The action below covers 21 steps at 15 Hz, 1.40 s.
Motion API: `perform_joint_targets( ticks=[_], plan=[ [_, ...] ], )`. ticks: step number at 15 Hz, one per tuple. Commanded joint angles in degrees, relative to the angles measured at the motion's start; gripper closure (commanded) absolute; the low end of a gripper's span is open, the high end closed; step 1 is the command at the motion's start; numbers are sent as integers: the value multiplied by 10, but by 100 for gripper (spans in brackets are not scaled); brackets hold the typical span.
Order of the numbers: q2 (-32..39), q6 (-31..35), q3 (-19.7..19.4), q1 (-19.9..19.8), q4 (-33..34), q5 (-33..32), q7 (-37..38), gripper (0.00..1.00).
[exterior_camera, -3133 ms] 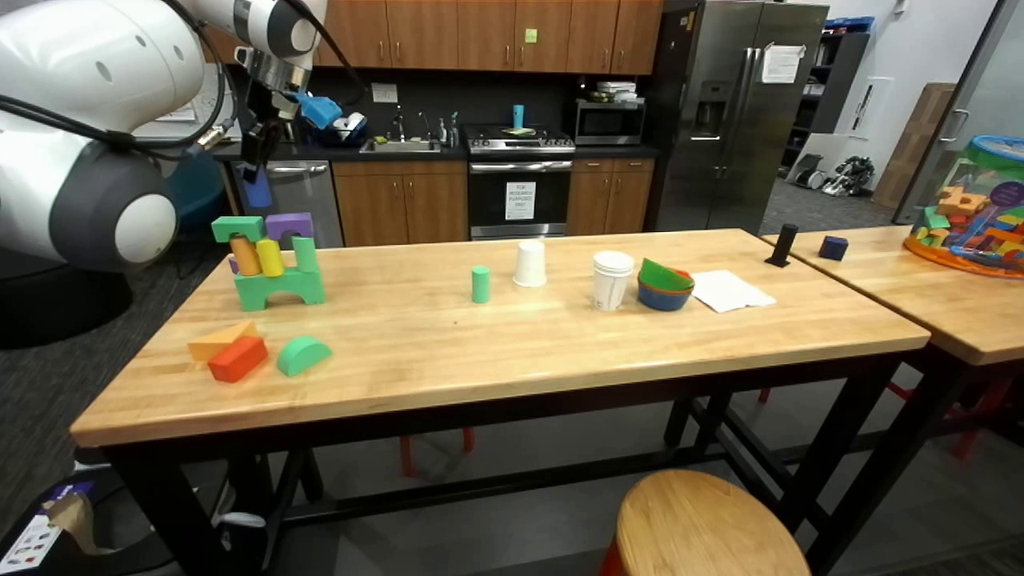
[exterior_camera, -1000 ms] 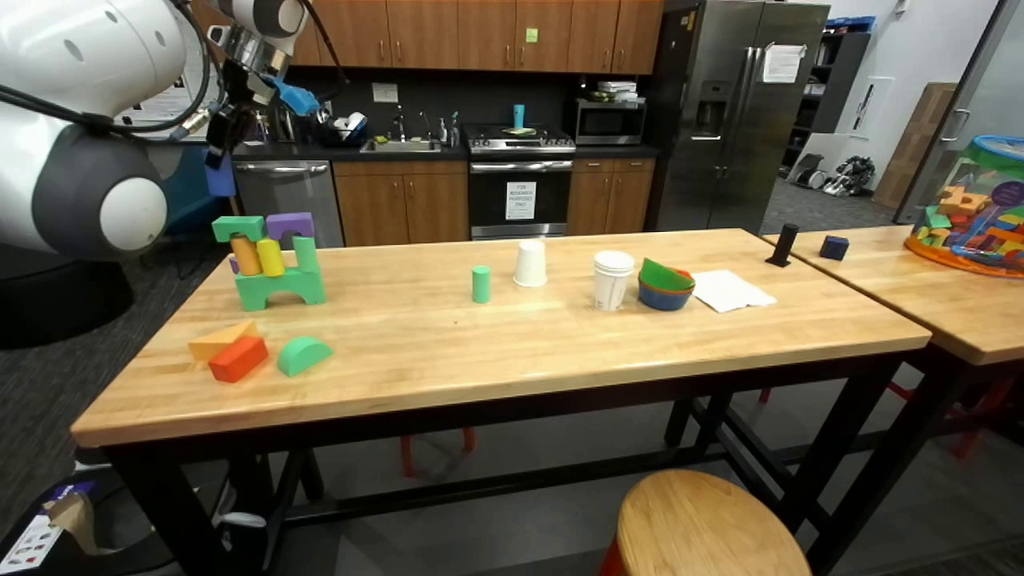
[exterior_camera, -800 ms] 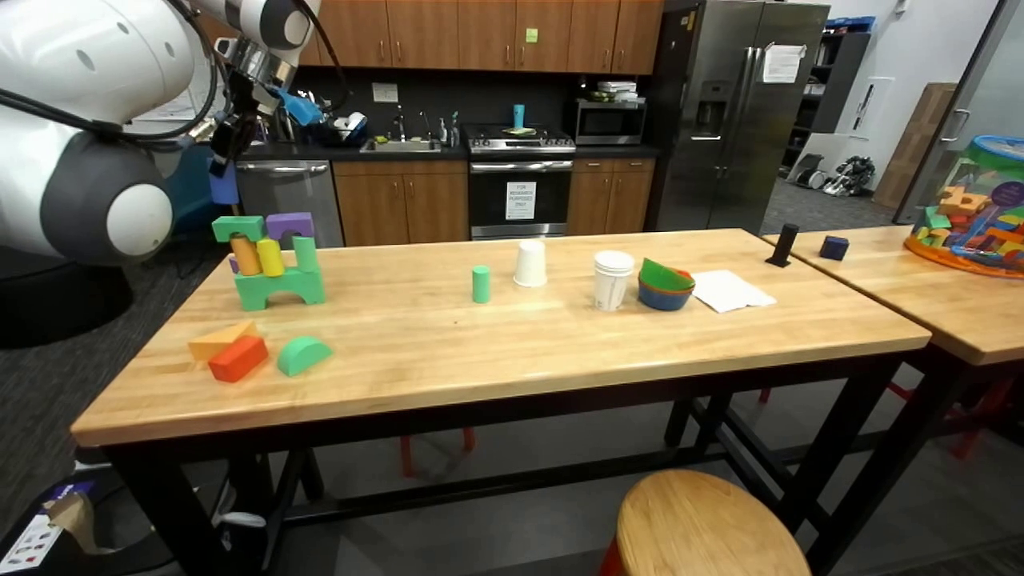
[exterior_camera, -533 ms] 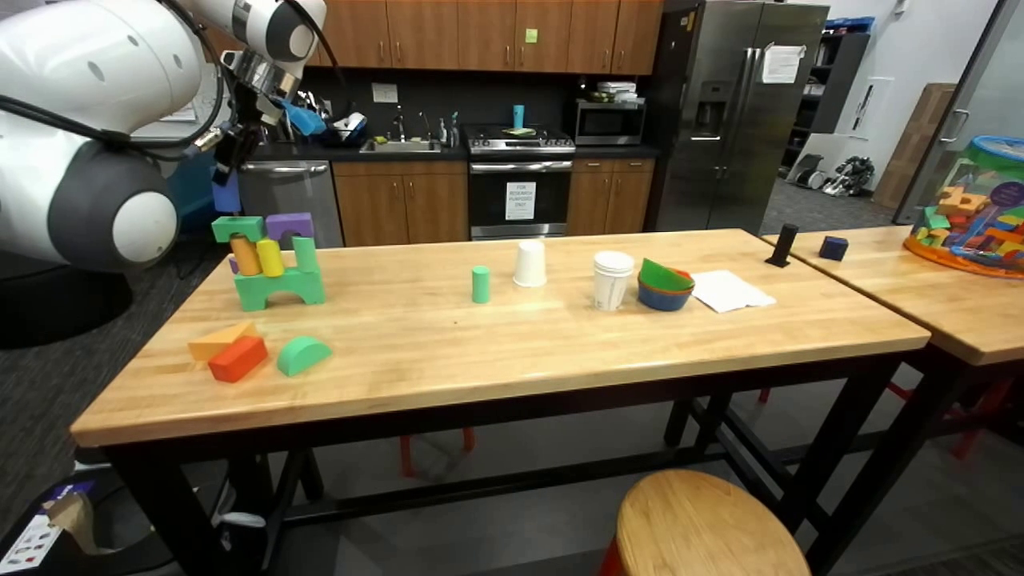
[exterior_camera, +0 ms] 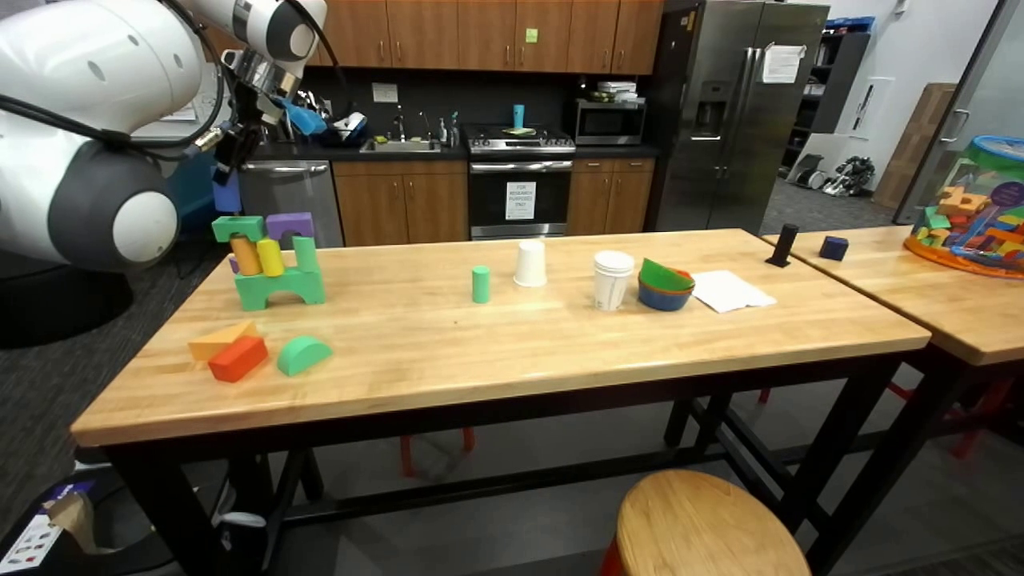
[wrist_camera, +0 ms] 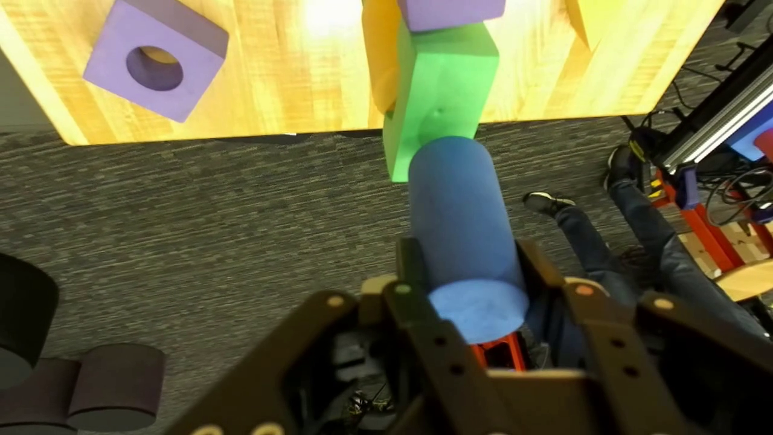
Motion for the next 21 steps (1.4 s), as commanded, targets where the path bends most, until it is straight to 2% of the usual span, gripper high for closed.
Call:
perform_joint_targets(
  ticks=[1, 14, 21],
  plan=[
    [-7, -6, -7, -3, 0, 7, 8, 84],
    [-13, -5, -12, -2, 1, 0, 12, 84],
    [-16, -20, -25, -1, 1, -17, -19, 84]
  ],
)
